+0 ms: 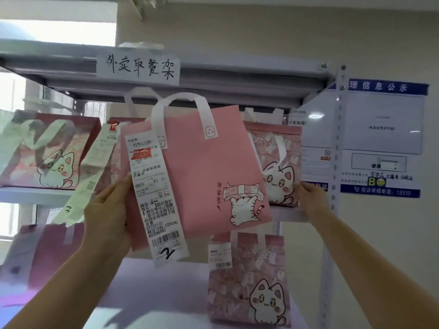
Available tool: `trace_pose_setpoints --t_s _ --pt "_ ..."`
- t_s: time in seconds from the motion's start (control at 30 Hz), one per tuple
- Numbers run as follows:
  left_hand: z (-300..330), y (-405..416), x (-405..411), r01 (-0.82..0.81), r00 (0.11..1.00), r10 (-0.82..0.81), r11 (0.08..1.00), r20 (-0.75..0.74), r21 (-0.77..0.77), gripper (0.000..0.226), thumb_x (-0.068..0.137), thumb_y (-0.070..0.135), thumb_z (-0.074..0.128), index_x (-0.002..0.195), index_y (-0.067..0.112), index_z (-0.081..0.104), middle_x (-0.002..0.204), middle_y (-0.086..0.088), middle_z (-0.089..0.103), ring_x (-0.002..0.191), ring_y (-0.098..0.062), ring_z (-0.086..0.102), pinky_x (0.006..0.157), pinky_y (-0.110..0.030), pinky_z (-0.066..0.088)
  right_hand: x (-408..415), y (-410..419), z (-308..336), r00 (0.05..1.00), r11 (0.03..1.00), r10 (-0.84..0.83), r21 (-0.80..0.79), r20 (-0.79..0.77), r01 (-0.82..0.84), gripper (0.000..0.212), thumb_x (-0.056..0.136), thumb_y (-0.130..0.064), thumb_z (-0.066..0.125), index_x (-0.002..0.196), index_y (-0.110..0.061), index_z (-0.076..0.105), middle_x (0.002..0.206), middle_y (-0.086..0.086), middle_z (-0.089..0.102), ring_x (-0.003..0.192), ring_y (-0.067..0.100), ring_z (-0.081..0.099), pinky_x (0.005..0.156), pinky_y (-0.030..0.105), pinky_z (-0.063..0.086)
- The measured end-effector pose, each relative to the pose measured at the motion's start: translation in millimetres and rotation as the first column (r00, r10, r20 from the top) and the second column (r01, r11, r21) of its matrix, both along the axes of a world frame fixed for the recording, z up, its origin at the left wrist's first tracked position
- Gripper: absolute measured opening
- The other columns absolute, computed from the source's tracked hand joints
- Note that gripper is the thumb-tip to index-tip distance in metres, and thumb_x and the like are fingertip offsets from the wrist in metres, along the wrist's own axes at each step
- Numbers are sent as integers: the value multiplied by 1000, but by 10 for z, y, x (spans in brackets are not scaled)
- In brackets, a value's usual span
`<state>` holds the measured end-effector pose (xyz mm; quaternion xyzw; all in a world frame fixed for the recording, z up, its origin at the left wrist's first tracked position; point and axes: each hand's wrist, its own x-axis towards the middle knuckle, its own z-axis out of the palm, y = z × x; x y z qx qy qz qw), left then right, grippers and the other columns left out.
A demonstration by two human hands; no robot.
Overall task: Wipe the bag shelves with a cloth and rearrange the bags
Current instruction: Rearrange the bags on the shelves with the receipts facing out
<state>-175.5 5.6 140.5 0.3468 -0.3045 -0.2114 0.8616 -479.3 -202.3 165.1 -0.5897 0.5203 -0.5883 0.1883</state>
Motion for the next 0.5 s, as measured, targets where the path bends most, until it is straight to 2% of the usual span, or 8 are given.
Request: trace_pose_setpoints --t_s 0.07,0.17,0.23,0.33,0.43,0.5 --pt "62 -50 -19 4 1000 -4 1000 4 -28 15 81 28 71 91 17 72 81 -1 73 67 -13 70 53 -25 55 1 29 -23 1000 997 8 -77 7 -8 30 96 -24 49 98 -4 71 89 13 67 90 30 62 69 32 44" --pt "195 -84 33 7 1000 -7 1000 8 -8 22 80 27 72 98 13 71 88 -6 73 74 -19 69 60 -30 53 -28 113 -3 994 976 -20 -215 109 43 29 95 -24 49 94 -5 71 84 12 67 84 30 62 75 36 49" --pt "257 -107 108 19 1000 -18 1000 -15 14 21 80 28 72 95 14 69 78 -3 72 64 -17 68 54 -28 50 -91 263 14 991 944 -23 -323 134 66 29 96 -24 49 94 -6 70 80 7 65 78 24 60 76 37 50" --pt "348 -84 160 41 999 -41 999 -8 18 13 79 27 72 79 17 65 53 5 65 43 -10 62 40 -20 47 -217 528 17 987 890 -26 -446 162 97 26 96 -24 47 101 -12 70 81 2 66 78 18 60 74 34 49" --pt "397 -92 249 91 995 -90 996 37 -25 15 81 26 72 73 18 63 50 4 62 40 -9 58 39 -18 45 -310 766 32 965 863 10 -489 260 123 21 96 -22 49 105 -22 67 80 -10 64 76 8 60 70 26 48" --pt "427 -88 321 103 990 -99 994 98 -33 15 80 32 72 75 19 65 59 2 63 47 -12 60 44 -21 49 -384 894 32 949 863 37 -490 313 128 20 95 -19 50 105 -25 66 79 -13 63 74 5 59 68 23 47"
